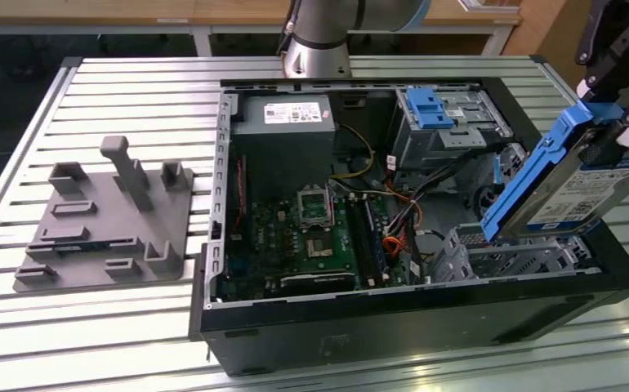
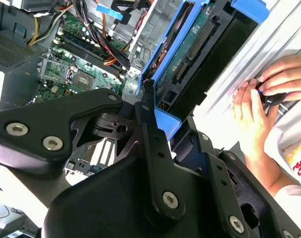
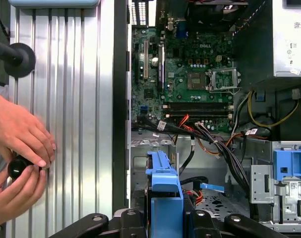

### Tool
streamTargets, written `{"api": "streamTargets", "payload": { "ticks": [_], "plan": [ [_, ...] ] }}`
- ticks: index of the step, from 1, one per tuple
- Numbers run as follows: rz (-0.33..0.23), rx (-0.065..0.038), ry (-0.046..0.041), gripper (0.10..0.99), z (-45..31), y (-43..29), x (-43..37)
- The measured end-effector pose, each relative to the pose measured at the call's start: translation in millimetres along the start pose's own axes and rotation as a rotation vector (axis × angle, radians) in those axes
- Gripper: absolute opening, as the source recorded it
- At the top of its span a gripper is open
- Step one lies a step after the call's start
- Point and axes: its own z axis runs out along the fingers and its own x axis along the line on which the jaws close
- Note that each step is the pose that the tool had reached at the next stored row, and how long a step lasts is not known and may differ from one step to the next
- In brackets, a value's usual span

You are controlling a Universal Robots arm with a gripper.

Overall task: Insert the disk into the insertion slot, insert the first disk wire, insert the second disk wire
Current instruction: 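Insert the disk into the insertion slot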

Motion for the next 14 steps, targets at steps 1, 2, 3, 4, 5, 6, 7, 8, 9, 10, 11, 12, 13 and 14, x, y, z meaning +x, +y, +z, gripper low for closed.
{"api": "streamTargets", "payload": {
  "ticks": [1,2,3,4,5,6,7,8,9,10,11,12,13,14],
  "plan": [
    [0.0,0.0,-0.0036,0.365,0.0,0.0,0.1],
    [0.0,0.0,-0.0074,0.365,0.0,0.0,0.3],
    [0.0,0.0,-0.0111,0.365,0.0,0.0,0.4],
    [-0.001,0.0,-0.0149,0.365,0.0,0.0,0.6],
    [-0.001,0.0,-0.0193,0.365,0.0,0.0,0.7],
    [-0.001,0.0,-0.0244,0.365,0.0,0.0,0.8],
    [-0.001,0.0,-0.0293,0.365,0.0,0.0,1.0],
    [-0.001,-0.001,-0.034,0.365,0.0,0.0,1.1],
    [-0.002,-0.001,-0.0385,0.365,0.0,0.0,1.2],
    [-0.002,-0.001,-0.0429,0.365,0.0,0.0,1.3],
    [-0.002,-0.001,-0.0471,0.365,0.0,0.0,1.4],
    [-0.002,-0.001,-0.051,0.365,0.0,0.0,1.5],
    [-0.002,-0.001,-0.0546,0.365,0.0,-0.1,1.5],
    [-0.002,-0.001,-0.0572,0.365,0.0,0.0,1.6]
  ]
}}
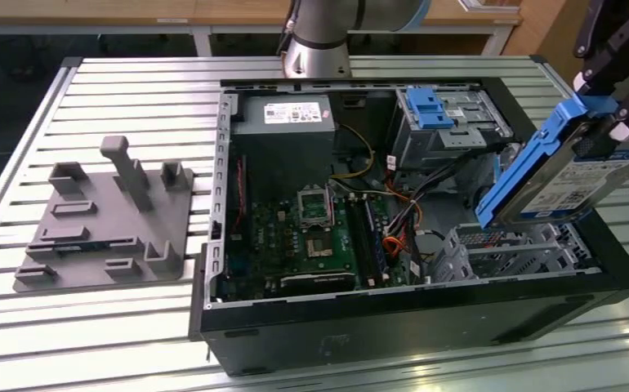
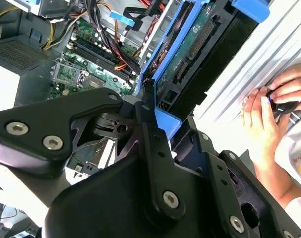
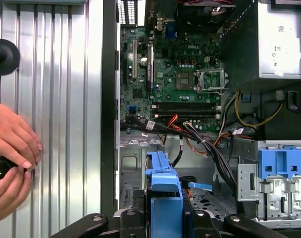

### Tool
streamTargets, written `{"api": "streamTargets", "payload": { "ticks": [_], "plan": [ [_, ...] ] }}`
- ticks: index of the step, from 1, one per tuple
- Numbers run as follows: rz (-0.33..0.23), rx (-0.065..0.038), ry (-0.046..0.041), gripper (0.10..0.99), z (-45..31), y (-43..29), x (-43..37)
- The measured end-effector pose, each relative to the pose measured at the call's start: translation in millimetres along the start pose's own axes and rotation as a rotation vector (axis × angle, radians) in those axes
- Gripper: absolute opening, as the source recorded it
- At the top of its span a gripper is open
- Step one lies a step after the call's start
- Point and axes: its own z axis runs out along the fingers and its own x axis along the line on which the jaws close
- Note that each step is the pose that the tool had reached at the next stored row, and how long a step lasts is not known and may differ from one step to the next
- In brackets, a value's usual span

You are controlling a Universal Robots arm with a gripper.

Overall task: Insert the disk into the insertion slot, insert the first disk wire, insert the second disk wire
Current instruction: 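Insert the disk into the insertion slot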

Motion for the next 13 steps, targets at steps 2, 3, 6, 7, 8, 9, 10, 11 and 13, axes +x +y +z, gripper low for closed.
{"api": "streamTargets", "payload": {
  "ticks": [2,3,6,7,8,9,10,11,13],
  "plan": [
    [0.0,0.0,-0.0004,0.365,0.0,0.0,0.0],
    [0.0,0.0,-0.0005,0.365,0.0,0.0,0.0],
    [0.0,0.0,-0.0005,0.365,0.0,0.0,0.0],
    [0.0,0.0,-0.0008,0.365,0.1,0.0,-0.3],
    [0.0,0.0,-0.0007,0.365,0.1,0.0,-0.8],
    [0.0,0.0,-0.0006,0.365,0.2,0.0,-1.4],
    [0.0,0.0,-0.0006,0.365,0.3,0.0,-1.9],
    [0.0,0.0,-0.0007,0.365,0.5,0.0,-2.4],
    [0.0,0.0,-0.0006,0.365,0.9,0.4,-3.1]
  ]
}}
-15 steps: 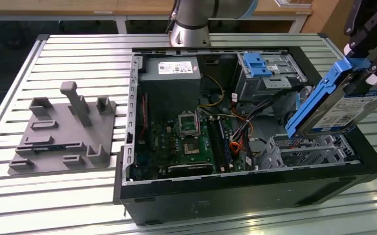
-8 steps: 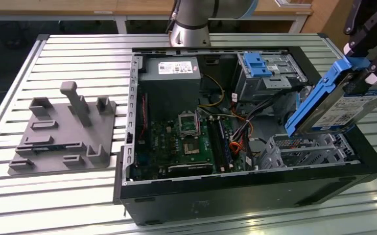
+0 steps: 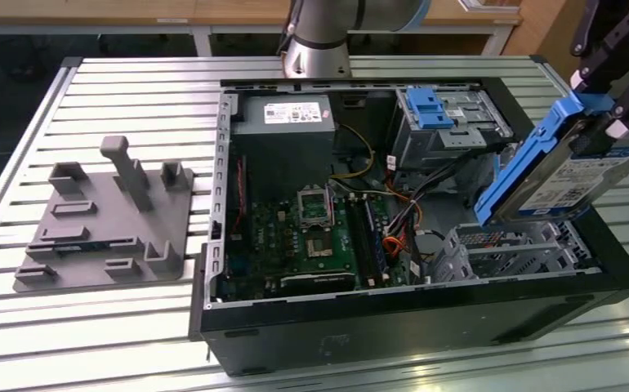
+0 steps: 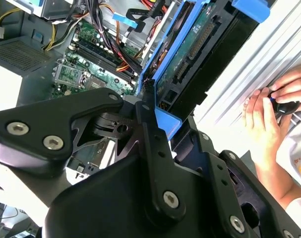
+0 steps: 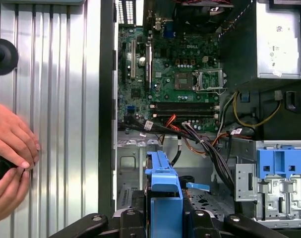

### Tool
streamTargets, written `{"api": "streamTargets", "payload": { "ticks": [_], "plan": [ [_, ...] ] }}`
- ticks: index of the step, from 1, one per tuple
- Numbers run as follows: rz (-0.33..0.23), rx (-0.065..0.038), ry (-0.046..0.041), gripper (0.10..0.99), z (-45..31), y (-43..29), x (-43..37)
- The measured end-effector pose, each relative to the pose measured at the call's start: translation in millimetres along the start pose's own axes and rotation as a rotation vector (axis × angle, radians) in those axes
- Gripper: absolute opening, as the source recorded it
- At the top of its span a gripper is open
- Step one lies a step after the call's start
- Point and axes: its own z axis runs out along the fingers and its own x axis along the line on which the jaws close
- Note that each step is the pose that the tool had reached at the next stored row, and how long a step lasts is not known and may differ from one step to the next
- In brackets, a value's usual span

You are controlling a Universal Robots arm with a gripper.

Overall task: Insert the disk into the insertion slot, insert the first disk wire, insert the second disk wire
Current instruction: 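Insert the disk into the insertion slot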

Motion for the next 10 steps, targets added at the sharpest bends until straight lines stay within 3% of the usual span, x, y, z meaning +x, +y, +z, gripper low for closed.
{"api": "streamTargets", "payload": {
  "ticks": [6,10],
  "plan": [
    [-0.002,0.0,0.0,0.365,2.4,5.8,-2.1],
    [-0.002,0.0,0.0,0.365,3.9,5.9,-5.1]
  ]
}}
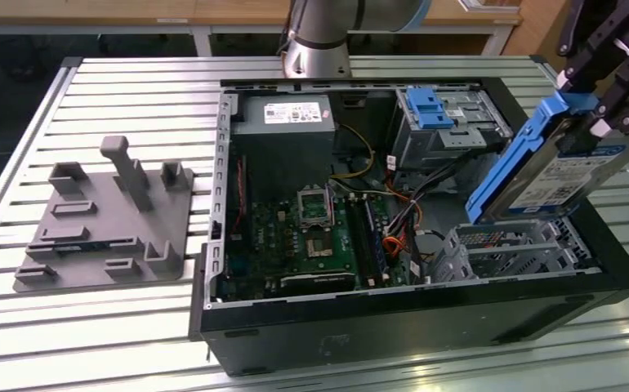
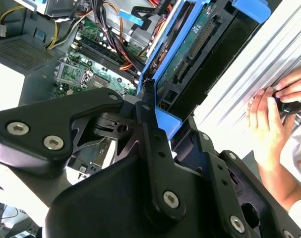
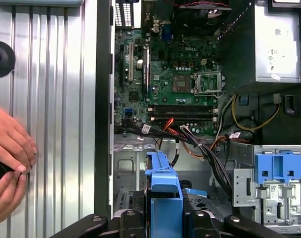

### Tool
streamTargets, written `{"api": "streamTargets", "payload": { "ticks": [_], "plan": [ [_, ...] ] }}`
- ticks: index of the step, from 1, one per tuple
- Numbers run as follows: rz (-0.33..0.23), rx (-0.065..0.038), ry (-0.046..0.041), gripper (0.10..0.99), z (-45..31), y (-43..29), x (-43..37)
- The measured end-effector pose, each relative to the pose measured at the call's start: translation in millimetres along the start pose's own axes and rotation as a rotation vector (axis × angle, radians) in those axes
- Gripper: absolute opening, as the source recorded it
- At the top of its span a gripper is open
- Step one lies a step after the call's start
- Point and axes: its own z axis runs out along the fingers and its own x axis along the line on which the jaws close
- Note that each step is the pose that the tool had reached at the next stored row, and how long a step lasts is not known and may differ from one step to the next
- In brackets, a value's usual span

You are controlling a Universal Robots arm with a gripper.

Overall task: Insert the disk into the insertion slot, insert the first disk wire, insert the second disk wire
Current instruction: 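Insert the disk into the insertion slot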

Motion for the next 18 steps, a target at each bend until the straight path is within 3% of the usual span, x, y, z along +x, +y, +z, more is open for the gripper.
{"api": "streamTargets", "payload": {
  "ticks": [9,18],
  "plan": [
    [-0.005,0.0,0.0004,0.365,3.1,-1.3,-2.7],
    [-0.005,0.0,0.0004,0.365,4.5,-1.4,-0.3]
  ]
}}
